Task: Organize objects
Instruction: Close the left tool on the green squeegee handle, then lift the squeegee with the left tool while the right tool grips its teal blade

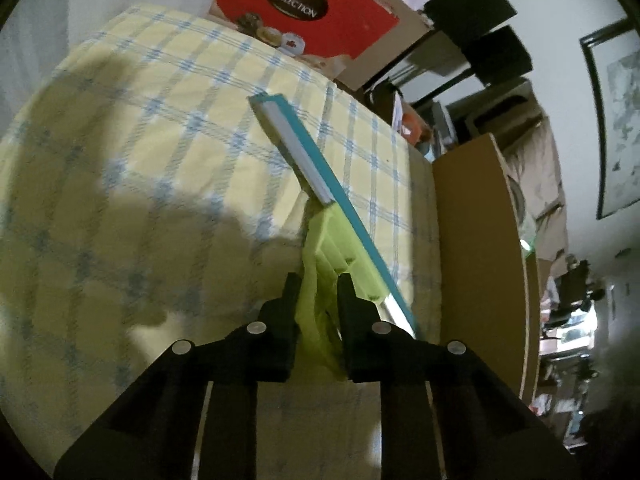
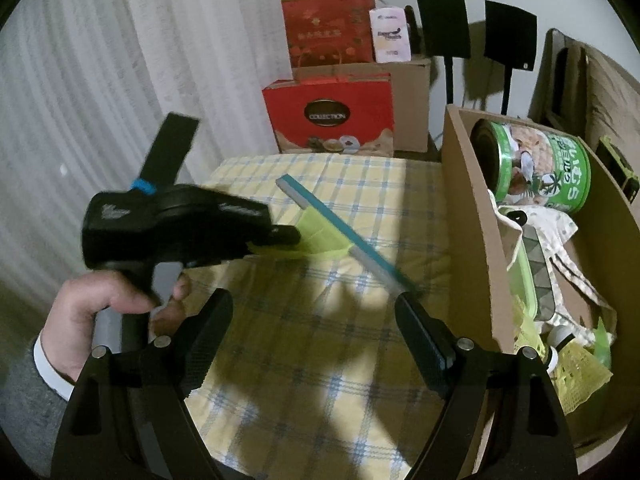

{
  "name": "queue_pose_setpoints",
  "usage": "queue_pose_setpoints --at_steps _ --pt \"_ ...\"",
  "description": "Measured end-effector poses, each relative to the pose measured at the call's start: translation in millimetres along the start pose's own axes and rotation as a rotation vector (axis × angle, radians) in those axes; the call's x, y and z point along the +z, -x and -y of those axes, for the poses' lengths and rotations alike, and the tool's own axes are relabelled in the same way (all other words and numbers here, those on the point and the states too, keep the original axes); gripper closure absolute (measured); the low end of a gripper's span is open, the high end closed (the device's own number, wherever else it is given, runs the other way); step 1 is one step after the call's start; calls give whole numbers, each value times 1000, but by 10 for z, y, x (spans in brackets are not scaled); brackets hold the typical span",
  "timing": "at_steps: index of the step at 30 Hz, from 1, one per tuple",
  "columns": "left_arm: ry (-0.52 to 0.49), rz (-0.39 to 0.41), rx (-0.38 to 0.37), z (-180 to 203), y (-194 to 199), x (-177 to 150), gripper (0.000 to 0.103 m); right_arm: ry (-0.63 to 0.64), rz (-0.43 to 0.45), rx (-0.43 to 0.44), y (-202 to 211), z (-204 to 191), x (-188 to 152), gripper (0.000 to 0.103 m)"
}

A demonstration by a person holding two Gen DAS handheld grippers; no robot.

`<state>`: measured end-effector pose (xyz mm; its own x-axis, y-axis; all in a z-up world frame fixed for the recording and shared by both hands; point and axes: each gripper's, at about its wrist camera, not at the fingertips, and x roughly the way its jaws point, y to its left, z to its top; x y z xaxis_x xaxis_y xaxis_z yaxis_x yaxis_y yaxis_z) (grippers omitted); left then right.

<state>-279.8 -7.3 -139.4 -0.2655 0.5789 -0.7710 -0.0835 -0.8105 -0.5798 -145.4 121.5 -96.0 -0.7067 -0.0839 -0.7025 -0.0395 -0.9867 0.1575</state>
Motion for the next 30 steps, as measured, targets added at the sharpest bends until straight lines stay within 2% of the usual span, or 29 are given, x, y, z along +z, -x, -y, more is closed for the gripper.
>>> queue_pose_setpoints --at_steps 2,6,10,17,19,23,25,27,30 --pt "-3 17 7 -107 115 -66 89 62 16 -5 46 -72 12 18" --pt "26 14 -16 -324 280 -143 91 150 -11 -31 2 -250 14 18" --pt "75 0 -69 -481 348 -223 92 169 -40 1 -75 -393 -63 19" --pt "109 -12 -128 -702 393 -332 93 187 -130 -10 -318 -455 -258 19" --pt "98 -4 -121 -713 405 -338 92 194 -159 -8 -385 -461 -306 21" --pt "25 16 -57 -647 450 -360 90 193 -212 6 -510 -456 -414 31" --pt "-4 18 -38 -621 458 -366 89 181 -228 7 -558 -421 -447 32" --pt "-21 18 -34 -614 463 -368 89 170 -237 19 -594 -384 -447 33" --pt "-36 15 -35 -612 463 -364 88 159 -251 36 -622 -357 -448 40"
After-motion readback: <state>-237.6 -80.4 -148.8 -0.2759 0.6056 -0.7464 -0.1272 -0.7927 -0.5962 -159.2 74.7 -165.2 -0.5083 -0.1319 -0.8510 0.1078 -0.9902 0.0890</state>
